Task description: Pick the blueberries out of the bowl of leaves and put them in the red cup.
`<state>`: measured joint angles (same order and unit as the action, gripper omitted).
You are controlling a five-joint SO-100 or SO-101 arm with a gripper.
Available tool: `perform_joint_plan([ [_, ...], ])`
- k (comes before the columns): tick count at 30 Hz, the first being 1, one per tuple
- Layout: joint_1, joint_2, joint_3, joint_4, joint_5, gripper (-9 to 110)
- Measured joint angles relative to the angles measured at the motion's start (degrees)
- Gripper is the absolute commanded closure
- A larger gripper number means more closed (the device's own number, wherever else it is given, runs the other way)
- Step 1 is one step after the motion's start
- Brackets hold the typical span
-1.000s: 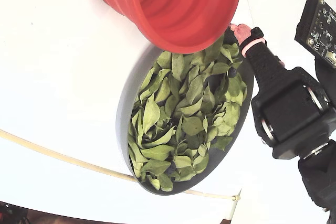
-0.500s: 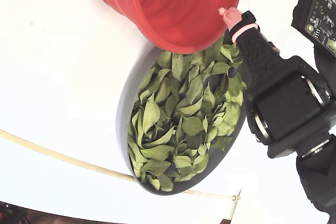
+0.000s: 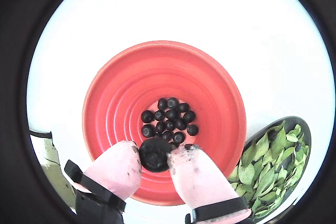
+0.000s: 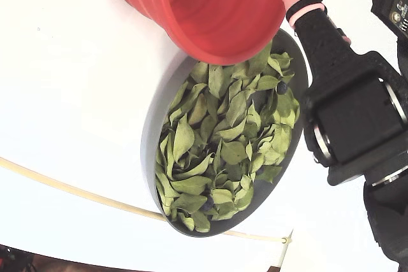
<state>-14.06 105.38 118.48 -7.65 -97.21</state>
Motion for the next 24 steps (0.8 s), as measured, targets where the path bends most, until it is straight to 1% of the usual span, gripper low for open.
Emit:
perform_joint_plan([
  [3, 0.0, 0.0, 0.0, -0.4, 0.0, 90],
  [6, 0.0, 0.0, 0.0, -0.6, 0.0, 85],
  [8, 0.0, 0.0, 0.0, -1.1, 0.0, 84],
  [24, 3.4, 0.0, 1.7, -1.2, -1.3, 85],
])
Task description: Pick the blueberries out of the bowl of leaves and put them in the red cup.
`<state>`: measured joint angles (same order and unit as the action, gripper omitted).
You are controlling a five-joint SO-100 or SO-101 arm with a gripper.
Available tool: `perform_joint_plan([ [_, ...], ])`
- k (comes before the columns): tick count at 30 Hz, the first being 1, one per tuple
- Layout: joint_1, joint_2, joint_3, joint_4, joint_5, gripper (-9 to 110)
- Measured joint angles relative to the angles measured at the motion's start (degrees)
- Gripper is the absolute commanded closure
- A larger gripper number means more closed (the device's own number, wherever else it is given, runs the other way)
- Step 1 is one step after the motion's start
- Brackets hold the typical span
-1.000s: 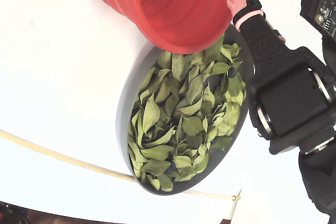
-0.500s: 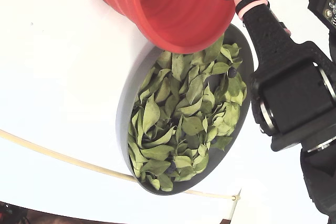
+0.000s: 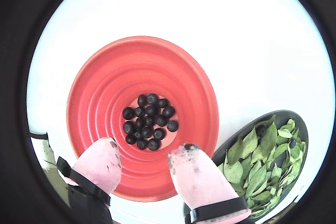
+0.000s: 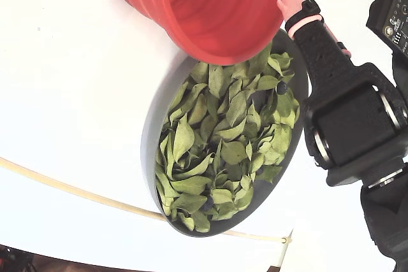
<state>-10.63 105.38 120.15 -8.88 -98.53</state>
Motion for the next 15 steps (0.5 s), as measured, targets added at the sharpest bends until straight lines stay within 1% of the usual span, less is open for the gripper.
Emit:
perform_joint_plan([
  [8, 1.8, 0.0, 1.2, 1.1, -0.8, 85],
  [15, 4.1, 4.0, 1.9, 2.7, -1.1, 86],
])
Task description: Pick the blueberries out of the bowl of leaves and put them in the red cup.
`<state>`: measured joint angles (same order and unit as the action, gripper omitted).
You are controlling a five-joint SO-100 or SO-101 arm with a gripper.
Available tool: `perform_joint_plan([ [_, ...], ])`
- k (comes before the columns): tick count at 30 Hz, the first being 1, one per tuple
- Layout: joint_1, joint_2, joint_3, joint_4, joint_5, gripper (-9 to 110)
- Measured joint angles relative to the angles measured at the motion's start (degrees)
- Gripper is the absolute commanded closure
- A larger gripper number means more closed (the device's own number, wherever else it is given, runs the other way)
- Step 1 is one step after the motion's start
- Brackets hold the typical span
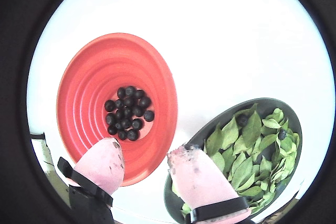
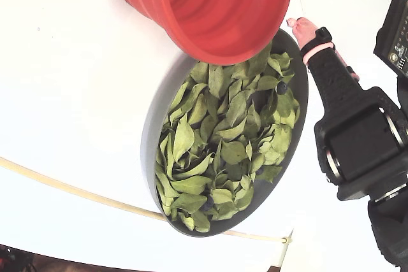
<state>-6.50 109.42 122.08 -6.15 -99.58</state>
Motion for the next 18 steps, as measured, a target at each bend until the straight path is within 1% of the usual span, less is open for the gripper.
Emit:
perform_joint_plan([
  [18, 6.9, 0.0, 1.3, 1.3, -2.2, 86],
])
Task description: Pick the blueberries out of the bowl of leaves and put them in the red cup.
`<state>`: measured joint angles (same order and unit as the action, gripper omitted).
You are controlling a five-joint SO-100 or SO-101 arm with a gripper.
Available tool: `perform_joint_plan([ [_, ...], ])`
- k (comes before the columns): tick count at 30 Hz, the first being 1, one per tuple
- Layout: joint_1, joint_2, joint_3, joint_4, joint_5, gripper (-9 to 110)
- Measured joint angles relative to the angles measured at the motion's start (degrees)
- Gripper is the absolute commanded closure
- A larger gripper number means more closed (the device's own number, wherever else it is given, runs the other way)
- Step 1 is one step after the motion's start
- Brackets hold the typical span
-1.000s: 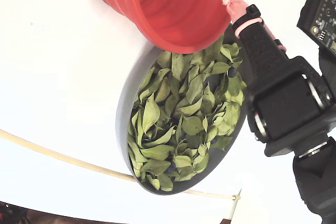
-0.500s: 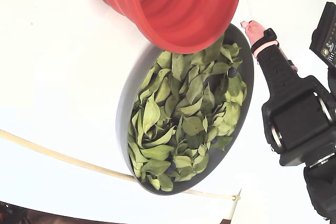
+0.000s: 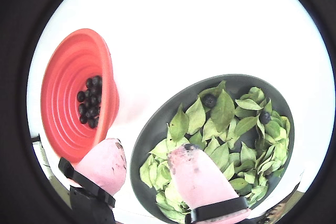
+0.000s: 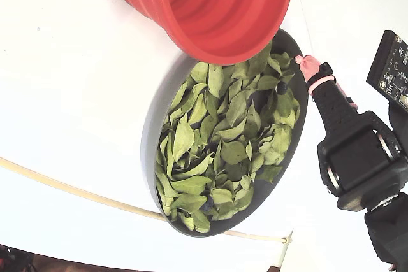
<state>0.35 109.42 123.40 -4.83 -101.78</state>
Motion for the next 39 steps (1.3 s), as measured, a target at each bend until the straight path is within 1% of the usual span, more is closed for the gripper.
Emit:
perform_joint_plan([
  [15, 4.3, -0.2, 0.9, -0.7, -2.4, 87],
  [39, 6.8, -13.2, -0.2, -7.4, -2.0, 87],
])
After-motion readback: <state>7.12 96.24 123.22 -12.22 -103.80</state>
